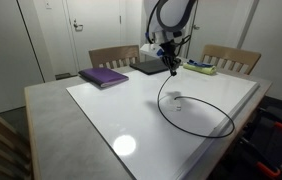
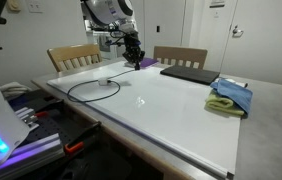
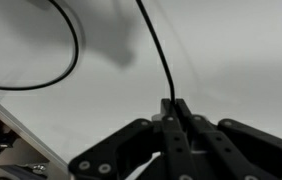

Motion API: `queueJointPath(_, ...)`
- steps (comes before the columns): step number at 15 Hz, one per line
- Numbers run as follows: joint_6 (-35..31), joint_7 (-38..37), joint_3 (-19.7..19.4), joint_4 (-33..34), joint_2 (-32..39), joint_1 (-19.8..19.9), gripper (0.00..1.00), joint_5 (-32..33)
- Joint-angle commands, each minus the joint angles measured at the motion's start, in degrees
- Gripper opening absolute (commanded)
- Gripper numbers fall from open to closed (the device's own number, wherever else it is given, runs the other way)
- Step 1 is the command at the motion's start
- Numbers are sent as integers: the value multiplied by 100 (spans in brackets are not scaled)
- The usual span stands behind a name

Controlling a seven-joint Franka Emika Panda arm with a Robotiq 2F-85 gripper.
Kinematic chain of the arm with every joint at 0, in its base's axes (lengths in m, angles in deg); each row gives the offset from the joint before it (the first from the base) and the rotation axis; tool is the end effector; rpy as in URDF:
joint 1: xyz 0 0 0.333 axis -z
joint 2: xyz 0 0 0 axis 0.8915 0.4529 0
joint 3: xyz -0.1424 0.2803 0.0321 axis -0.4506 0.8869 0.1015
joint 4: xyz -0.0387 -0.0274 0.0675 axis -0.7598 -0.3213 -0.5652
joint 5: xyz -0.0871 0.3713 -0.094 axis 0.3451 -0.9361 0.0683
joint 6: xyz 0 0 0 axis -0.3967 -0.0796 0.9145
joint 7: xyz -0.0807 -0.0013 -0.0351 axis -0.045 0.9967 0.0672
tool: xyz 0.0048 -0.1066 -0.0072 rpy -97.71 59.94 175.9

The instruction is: Form a circle with the charger on the table.

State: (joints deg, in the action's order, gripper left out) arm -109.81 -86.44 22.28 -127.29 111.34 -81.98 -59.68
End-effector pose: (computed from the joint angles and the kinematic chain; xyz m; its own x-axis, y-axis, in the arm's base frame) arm 0.5767 0.0580 0.2046 -0.1739 -0.9032 0.3924 -0.9746 0.2148 0.0626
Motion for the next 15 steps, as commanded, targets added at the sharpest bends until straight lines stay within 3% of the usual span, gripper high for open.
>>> queueJointPath(1, 346, -483, 122, -192, -224, 400, 2, -105)
queueJointPath(8, 941, -1172, 279, -324, -272, 901, 2, -825)
queueJointPath(15, 667, -1618, 239, -728, -571, 1336, 2, -1597)
